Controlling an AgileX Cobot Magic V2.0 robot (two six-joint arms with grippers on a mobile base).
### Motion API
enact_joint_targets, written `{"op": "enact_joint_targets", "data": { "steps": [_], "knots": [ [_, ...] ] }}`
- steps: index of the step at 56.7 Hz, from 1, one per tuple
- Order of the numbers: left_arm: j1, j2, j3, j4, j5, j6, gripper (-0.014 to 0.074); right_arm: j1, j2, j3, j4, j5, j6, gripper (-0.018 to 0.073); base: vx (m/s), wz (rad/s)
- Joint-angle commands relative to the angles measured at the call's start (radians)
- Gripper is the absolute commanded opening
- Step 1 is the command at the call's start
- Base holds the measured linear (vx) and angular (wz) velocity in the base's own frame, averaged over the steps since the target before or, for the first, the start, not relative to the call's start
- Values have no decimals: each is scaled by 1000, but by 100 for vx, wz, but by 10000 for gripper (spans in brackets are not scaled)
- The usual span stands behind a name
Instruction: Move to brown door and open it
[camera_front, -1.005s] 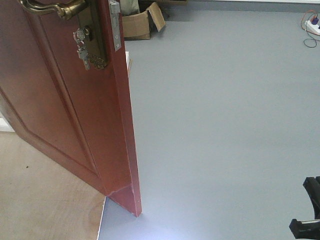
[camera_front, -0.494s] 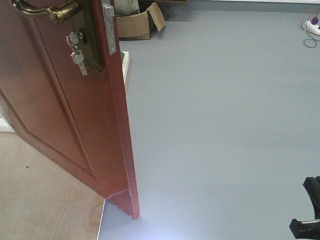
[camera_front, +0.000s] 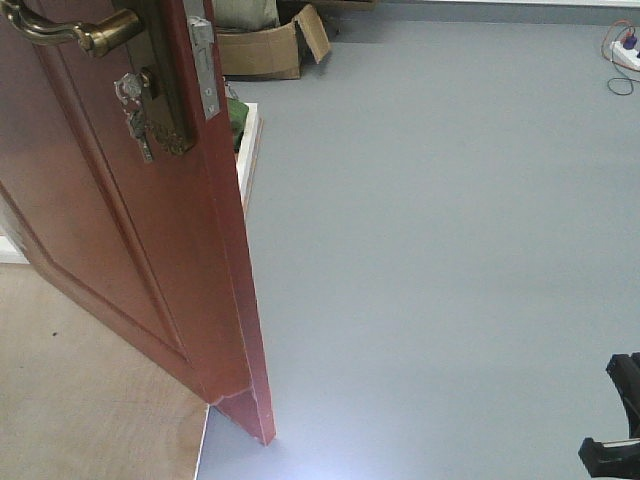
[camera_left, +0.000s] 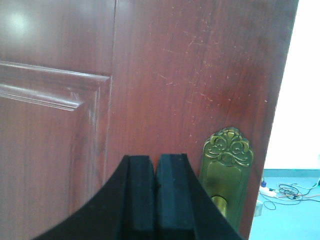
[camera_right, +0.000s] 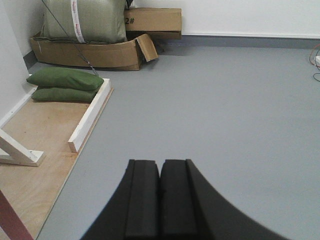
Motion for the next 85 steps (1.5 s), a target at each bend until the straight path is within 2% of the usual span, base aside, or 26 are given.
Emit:
{"op": "enact_joint_targets", "data": {
  "steps": [1, 85],
  "knots": [
    [-10, -1, -39, -3, -22, -1, -3, -2, -6, 3, -7, -80, -9, 0, 0, 0],
    [-10, -1, -39, -3, -21, -1, -3, -2, -6, 3, -7, -77, -9, 0, 8, -4]
  ]
}}
